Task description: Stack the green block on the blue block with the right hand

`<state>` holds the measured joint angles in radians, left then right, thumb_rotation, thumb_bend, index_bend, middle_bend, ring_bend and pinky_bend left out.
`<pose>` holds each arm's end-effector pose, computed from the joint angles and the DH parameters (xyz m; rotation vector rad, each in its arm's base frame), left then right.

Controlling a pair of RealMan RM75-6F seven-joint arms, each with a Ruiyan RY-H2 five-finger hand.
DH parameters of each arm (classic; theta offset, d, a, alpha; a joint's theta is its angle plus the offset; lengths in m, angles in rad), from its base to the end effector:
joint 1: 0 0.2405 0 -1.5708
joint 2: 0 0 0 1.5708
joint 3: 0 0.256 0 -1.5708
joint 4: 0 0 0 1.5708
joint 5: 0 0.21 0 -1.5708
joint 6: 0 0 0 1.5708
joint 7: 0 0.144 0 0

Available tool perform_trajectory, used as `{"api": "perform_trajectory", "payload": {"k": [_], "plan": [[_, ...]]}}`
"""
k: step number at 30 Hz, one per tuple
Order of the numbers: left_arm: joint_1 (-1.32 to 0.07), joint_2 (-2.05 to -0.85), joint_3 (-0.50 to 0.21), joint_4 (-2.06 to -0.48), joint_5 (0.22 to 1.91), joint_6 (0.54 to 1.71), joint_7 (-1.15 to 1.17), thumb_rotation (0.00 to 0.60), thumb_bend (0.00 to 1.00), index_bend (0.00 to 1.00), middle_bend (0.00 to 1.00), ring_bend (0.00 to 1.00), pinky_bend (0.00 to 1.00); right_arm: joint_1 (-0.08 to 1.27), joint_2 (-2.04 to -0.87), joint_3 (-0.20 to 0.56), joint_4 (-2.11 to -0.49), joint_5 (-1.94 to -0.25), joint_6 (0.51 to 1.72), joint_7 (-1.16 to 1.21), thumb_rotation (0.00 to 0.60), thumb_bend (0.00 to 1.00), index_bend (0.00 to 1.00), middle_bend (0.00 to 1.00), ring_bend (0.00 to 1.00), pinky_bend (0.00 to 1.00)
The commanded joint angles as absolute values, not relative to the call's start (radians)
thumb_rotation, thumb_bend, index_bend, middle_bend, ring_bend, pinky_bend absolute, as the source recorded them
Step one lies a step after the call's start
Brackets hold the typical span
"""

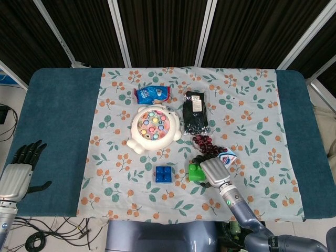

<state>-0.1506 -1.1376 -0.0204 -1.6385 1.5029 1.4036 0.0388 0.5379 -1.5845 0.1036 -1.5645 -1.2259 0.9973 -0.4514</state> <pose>-0.2981 0.1933 0.1356 -1.4920 -0.9460 -0.8918 -0.1800 -0.2739 -0.0381 1.9214 -0.9893 0.8378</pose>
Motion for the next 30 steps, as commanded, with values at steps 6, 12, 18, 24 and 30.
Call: {"api": "perform_trajectory", "payload": {"k": [6,12,18,24,30], "plan": [[-0.152,-1.136,-0.021,-1.642,1.498,1.4,0.033,0.6,0.07,0.0,0.0,0.0,0.03,0.547,-1.595,0.098,-1.56,-1.209,0.991,-0.453,0.6,0.32,0.33,0.3,0.3,0.36],[-0.152,-1.134,-0.022,-1.643,1.496,1.399,0.026,0.6,0.07,0.0,0.0,0.0,0.03,0.552,-1.604,0.094,-1.554,-1.214,0.995,-0.44,0.6,0.45,0.46,0.41,0.39,0.43],[-0.152,-1.134,-0.022,-1.645,1.494,1.398,0.022,0.6,0.07,0.0,0.0,0.0,0.03,0.554,-1.588,0.098,-1.584,-1.245,1.015,-0.405,0.6,0.48,0.54,0.47,0.46,0.48],[-0.152,-1.134,-0.022,-1.647,1.494,1.399,0.021,0.6,0.07,0.0,0.0,0.0,0.03,0.574,-1.54,0.144,-1.672,-1.228,1.024,-0.409,0.6,0.49,0.55,0.48,0.47,0.5],[-0.153,-1.133,-0.022,-1.648,1.494,1.398,0.019,0.6,0.07,0.0,0.0,0.0,0.03,0.61,-1.502,0.189,-1.762,-1.177,1.025,-0.477,0.6,0.49,0.55,0.48,0.47,0.5]]}}
